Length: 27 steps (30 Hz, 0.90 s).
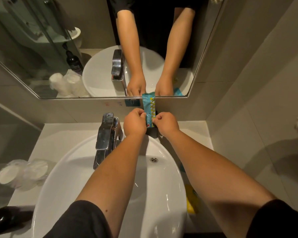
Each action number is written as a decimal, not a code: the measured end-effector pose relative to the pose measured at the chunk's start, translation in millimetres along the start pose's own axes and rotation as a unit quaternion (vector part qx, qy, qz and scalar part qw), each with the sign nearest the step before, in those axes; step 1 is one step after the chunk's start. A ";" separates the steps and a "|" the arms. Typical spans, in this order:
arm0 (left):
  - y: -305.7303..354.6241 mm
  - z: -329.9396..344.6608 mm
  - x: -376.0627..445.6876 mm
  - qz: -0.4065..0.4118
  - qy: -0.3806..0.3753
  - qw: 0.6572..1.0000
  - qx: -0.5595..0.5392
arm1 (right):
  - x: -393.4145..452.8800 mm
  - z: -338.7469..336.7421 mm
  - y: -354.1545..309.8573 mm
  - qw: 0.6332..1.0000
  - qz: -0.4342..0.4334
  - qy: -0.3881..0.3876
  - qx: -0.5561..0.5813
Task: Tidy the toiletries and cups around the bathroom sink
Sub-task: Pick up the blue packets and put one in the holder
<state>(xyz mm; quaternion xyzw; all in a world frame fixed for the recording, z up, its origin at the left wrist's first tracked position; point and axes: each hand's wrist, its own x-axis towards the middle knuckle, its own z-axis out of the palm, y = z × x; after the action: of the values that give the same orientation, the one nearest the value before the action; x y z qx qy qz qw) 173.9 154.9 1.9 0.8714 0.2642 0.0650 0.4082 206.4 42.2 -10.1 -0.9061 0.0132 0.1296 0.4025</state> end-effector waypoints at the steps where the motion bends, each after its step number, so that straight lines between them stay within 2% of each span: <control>1: 0.1 -0.6 -0.8 -0.002 0.001 1.000 -0.003 | -0.5 -1.6 -0.3 1.000 -0.004 0.000 -0.001; 11: 5.4 -18.1 -24.2 0.030 -0.002 0.999 -0.031 | -20.3 -39.9 -9.0 0.999 -0.023 0.026 -0.015; 13: 4.2 -22.3 -33.6 0.048 -0.002 0.999 -0.008 | -30.3 -48.8 -7.7 0.999 -0.025 0.037 -0.024; 16: 0.6 -27.0 -52.1 0.106 -0.008 0.991 0.087 | -52.5 -57.9 0.8 0.998 -0.012 0.056 -0.022; 18: -5.1 -27.4 -64.9 0.185 -0.020 0.969 0.160 | -70.6 -61.0 11.3 0.997 0.010 0.068 -0.022; 21: -22.3 -19.4 -77.8 0.319 -0.052 0.912 0.252 | -98.3 -66.5 33.6 0.995 0.042 0.087 -0.030; 24: -42.9 -10.0 -82.4 0.427 -0.103 0.849 0.292 | -125.7 -74.3 59.4 0.990 0.081 0.111 -0.042; 27: -60.4 -2.1 -78.0 0.500 -0.143 0.799 0.303 | -152.8 -79.2 86.9 0.982 0.130 0.127 -0.051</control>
<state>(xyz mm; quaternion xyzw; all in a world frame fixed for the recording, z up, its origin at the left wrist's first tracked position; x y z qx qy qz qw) 82.2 148.1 -33.8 0.9610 -0.2634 0.0511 0.0675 65.3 -86.9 15.1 -0.9251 0.1755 0.0649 0.3304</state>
